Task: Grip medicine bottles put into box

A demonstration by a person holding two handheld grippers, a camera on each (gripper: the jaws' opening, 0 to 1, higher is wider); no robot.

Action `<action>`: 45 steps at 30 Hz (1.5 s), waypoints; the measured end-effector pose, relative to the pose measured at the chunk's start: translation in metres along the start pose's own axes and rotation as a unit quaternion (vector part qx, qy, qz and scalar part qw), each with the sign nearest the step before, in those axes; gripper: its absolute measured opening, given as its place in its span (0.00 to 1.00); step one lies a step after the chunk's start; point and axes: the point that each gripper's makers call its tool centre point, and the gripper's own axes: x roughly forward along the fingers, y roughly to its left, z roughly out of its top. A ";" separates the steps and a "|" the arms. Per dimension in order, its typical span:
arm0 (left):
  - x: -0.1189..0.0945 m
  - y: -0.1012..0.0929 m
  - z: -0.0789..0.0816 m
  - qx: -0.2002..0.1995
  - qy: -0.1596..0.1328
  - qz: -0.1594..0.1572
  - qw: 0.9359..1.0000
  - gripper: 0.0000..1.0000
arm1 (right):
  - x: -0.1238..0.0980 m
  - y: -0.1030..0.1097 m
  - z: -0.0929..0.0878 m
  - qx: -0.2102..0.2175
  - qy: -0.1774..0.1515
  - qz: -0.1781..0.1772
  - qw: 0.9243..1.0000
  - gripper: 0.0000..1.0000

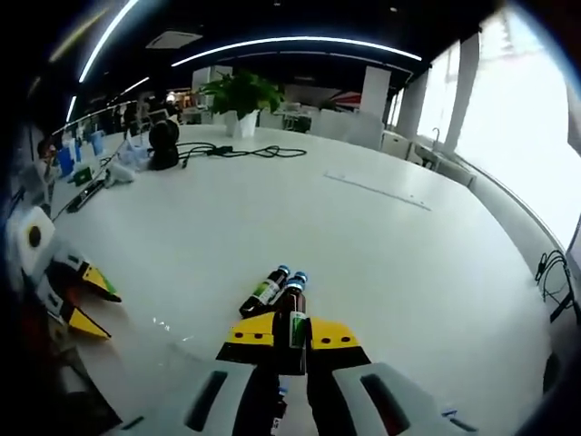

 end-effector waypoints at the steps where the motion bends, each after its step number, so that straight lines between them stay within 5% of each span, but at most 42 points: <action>1: 0.000 0.000 0.000 0.000 0.000 0.000 1.000 0.18 | -0.002 0.002 -0.001 0.000 0.000 0.001 1.000 0.06; 19: -0.001 0.001 0.001 -0.001 -0.003 0.000 1.000 0.18 | -0.035 0.041 -0.035 0.027 0.021 0.042 0.999 0.06; 32: -0.001 0.001 0.000 0.001 -0.001 0.002 1.000 0.18 | -0.039 0.064 -0.039 0.046 0.020 0.052 0.997 0.07; 45: -0.001 0.001 0.001 -0.001 -0.003 0.002 1.000 0.18 | -0.036 0.065 -0.043 0.028 0.017 0.036 0.999 0.07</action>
